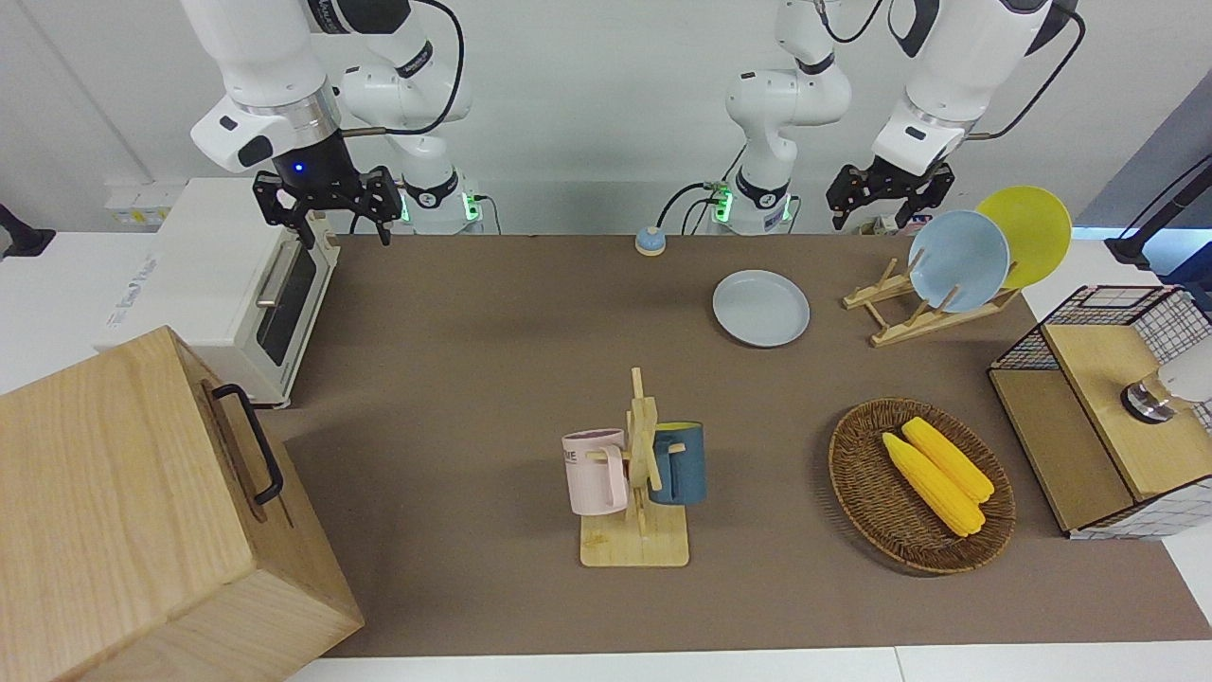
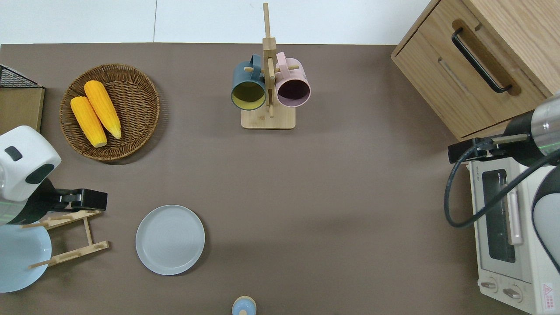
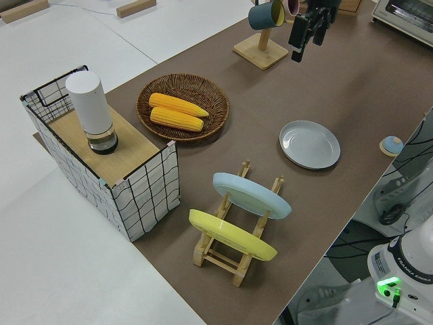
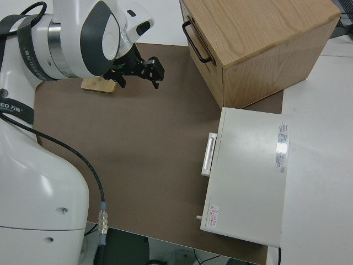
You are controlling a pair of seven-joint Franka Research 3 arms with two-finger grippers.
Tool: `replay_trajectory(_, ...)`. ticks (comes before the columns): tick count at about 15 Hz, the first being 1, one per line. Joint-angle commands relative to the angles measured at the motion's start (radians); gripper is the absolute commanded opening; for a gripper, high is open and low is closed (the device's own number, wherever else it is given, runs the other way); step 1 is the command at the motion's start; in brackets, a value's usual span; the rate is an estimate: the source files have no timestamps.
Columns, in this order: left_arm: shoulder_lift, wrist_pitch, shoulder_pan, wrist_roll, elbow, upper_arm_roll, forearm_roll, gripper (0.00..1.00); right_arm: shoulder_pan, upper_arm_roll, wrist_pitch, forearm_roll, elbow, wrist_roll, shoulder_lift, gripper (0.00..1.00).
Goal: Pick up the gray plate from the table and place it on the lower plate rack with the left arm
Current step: 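Move the left gripper toward the edge of the light gray plate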
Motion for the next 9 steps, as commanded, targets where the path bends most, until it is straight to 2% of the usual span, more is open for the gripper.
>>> replay_trajectory(1, -0.01, -0.016, 0.032, -0.015, 0.006, -0.06, 0.014, 1.0, -0.022, 0.02, -0.016, -0.003, 0.02, 0.013, 0.009, 0.983)
replay_trajectory(9, -0.008, -0.018, 0.029, -0.006, 0.001, -0.058, 0.014, 1.0, -0.022, 0.02, -0.016, -0.003, 0.021, 0.013, 0.009, 0.983)
